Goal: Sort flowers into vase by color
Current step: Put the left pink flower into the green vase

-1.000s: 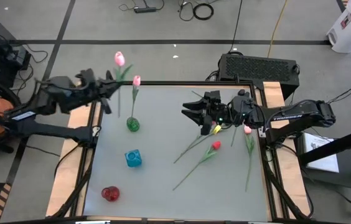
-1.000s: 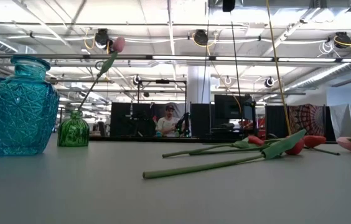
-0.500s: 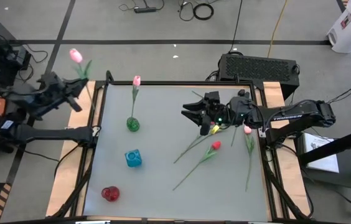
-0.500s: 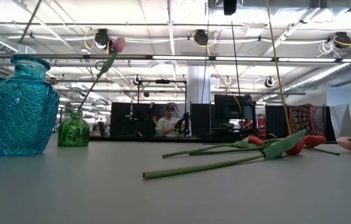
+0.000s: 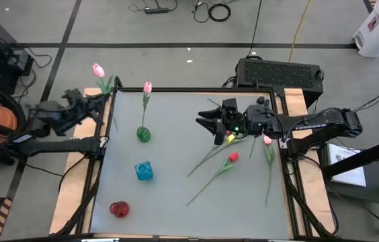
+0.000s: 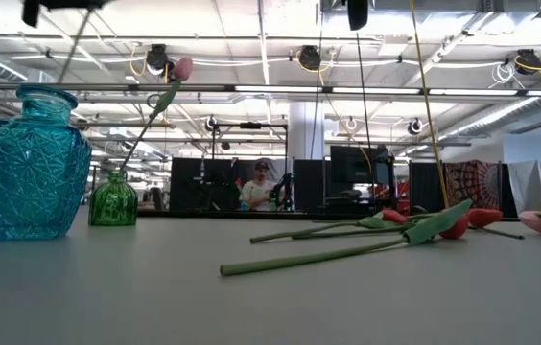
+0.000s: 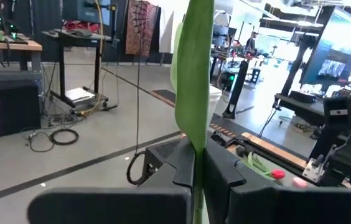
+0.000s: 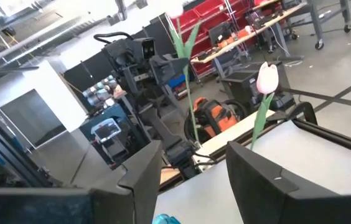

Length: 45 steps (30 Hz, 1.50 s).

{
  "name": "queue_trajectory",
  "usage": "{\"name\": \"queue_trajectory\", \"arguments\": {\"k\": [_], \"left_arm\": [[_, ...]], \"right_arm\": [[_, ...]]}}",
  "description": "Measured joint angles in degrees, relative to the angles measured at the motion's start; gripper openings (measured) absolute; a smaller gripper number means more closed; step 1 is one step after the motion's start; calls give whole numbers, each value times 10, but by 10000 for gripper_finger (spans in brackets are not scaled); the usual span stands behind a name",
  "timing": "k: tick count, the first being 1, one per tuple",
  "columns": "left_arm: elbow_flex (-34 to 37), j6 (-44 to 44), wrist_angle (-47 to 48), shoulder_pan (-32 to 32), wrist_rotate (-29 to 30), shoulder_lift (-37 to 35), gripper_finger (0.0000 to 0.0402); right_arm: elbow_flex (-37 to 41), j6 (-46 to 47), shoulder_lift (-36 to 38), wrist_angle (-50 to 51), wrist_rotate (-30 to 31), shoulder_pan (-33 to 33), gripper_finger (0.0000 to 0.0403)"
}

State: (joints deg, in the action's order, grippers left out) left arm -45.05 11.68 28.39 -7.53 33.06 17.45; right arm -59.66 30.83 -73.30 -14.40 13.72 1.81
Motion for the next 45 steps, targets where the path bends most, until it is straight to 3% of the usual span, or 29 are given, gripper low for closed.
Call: {"name": "queue_trajectory", "arguments": {"k": [6, 10, 17, 45], "left_arm": [[89, 0, -122, 0, 3, 0, 15], [130, -1, -186, 0, 35, 0, 15], [173, -3, -222, 0, 48, 0, 15], [184, -13, -311, -14, 91, 104, 15]], "right_arm": [[0, 2, 0, 6, 0, 0, 171], [0, 7, 0, 6, 0, 0, 171], [0, 15, 0, 13, 0, 0, 171], [0, 26, 0, 15, 0, 0, 171]]}}
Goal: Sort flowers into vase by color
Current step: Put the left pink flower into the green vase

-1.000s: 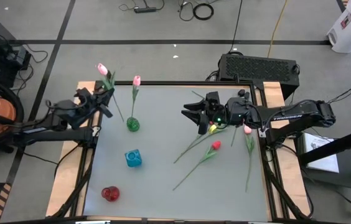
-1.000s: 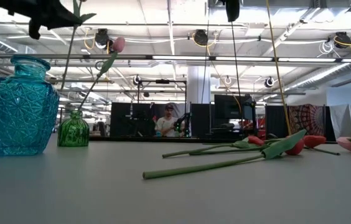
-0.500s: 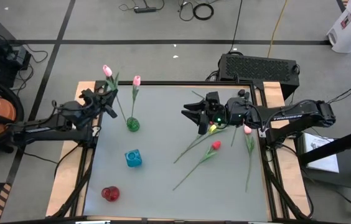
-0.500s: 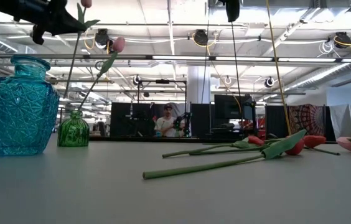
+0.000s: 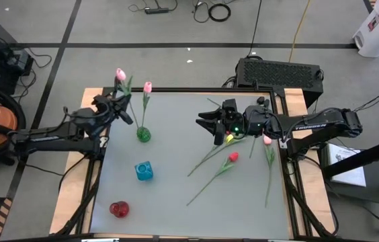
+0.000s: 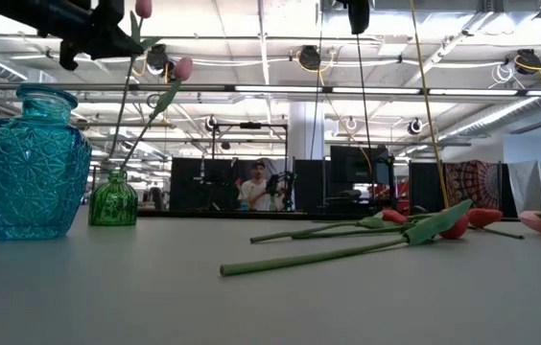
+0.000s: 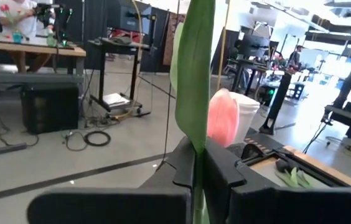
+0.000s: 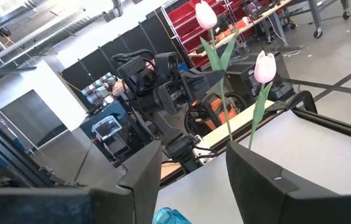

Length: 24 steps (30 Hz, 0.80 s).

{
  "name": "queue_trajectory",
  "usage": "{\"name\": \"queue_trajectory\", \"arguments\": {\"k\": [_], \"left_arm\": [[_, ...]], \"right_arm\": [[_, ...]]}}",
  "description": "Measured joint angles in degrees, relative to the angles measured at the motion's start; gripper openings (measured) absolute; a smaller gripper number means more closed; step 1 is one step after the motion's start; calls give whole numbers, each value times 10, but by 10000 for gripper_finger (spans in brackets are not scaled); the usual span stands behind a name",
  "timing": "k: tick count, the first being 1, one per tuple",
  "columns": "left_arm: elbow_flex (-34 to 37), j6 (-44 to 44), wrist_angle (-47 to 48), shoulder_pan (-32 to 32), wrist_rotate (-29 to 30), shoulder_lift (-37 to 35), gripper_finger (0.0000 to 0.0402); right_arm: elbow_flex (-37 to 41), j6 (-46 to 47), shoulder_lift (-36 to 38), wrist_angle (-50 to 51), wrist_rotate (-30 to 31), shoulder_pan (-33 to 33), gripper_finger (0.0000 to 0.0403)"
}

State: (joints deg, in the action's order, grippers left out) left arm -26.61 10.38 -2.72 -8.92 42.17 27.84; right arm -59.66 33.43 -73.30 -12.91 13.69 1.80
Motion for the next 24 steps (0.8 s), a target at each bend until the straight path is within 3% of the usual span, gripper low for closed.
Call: {"name": "queue_trajectory", "arguments": {"k": [24], "left_arm": [[0, 13, -41, -1, 14, 91, 15]], "right_arm": [[0, -1, 0, 22, 0, 0, 171]]}}
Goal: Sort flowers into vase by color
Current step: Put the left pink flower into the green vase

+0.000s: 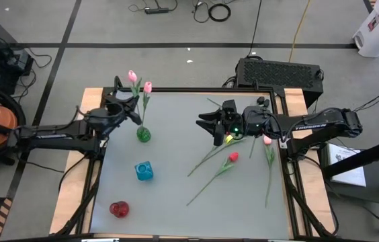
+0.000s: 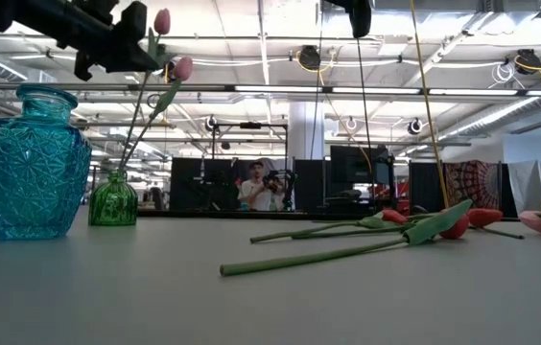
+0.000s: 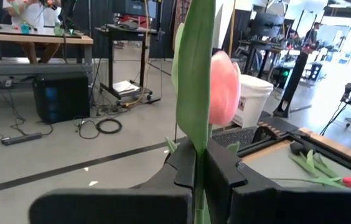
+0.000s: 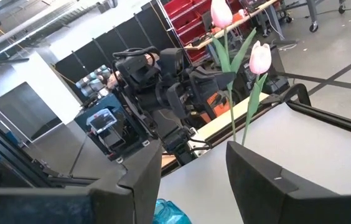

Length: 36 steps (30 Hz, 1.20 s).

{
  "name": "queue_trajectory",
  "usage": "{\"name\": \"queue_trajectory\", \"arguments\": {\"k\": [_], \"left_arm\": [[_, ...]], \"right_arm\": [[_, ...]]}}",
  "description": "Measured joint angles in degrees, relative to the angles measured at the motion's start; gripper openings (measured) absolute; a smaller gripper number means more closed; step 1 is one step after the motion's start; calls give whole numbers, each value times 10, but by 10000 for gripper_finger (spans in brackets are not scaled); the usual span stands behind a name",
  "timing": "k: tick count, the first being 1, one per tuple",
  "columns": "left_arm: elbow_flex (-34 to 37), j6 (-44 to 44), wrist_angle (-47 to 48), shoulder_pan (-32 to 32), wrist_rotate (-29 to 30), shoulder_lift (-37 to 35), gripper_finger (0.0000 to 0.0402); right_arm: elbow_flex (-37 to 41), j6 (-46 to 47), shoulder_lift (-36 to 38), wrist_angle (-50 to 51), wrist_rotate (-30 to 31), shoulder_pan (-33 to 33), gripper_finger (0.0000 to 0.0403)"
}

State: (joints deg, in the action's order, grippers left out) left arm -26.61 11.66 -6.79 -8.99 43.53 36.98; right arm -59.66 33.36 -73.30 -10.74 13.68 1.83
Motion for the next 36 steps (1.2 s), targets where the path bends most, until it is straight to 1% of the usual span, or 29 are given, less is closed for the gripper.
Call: {"name": "queue_trajectory", "arguments": {"k": [27, 33, 36], "left_arm": [[1, -1, 17, 0, 0, 5, 15], [31, 16, 3, 0, 1, 5, 15], [34, 26, -3, 0, 1, 5, 15]], "right_arm": [[0, -13, 0, -1, 0, 0, 171], [0, -15, 0, -1, 0, 0, 171], [0, -14, 0, 0, 0, 0, 171]]}}
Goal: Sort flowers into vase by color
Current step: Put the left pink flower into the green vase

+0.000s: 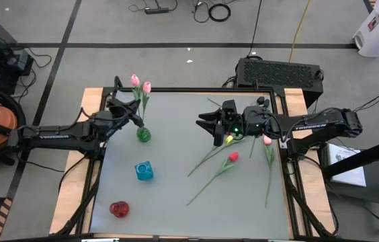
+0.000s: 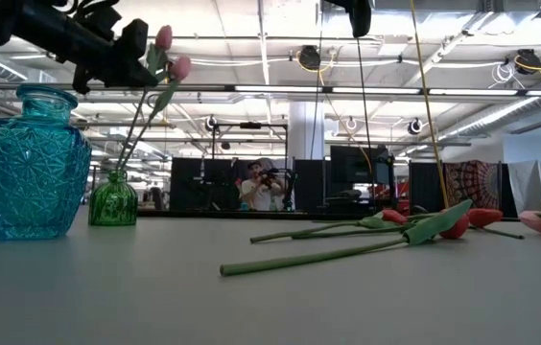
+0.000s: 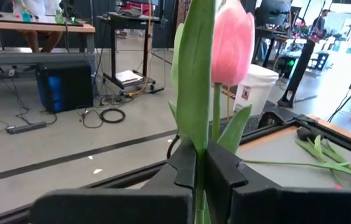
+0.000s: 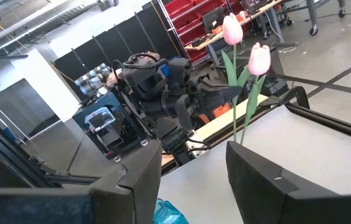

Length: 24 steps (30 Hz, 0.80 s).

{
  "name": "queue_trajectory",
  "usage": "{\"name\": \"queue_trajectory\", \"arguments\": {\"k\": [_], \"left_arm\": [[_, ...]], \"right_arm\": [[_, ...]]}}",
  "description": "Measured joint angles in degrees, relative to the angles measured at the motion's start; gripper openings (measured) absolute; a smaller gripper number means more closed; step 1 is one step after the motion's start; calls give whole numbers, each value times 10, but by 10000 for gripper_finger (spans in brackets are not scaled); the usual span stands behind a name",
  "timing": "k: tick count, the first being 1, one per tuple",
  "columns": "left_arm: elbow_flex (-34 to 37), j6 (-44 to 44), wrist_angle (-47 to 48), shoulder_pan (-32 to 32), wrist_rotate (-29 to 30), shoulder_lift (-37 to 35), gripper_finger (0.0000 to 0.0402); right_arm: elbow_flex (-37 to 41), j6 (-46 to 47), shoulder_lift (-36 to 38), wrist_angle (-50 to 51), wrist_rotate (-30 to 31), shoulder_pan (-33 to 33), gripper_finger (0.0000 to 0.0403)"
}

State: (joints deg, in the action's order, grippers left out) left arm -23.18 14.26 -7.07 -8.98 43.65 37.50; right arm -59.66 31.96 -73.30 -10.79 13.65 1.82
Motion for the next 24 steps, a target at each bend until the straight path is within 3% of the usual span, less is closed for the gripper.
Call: {"name": "queue_trajectory", "arguments": {"k": [9, 13, 24], "left_arm": [[0, 0, 2, 0, -1, 0, 15], [0, -14, 4, 0, -39, 0, 22], [-5, -11, 48, 0, -56, 0, 142]], "right_arm": [[0, 0, 0, 0, 0, 0, 171], [0, 0, 0, 0, 0, 0, 171], [0, -12, 0, 2, 0, 0, 171]]}}
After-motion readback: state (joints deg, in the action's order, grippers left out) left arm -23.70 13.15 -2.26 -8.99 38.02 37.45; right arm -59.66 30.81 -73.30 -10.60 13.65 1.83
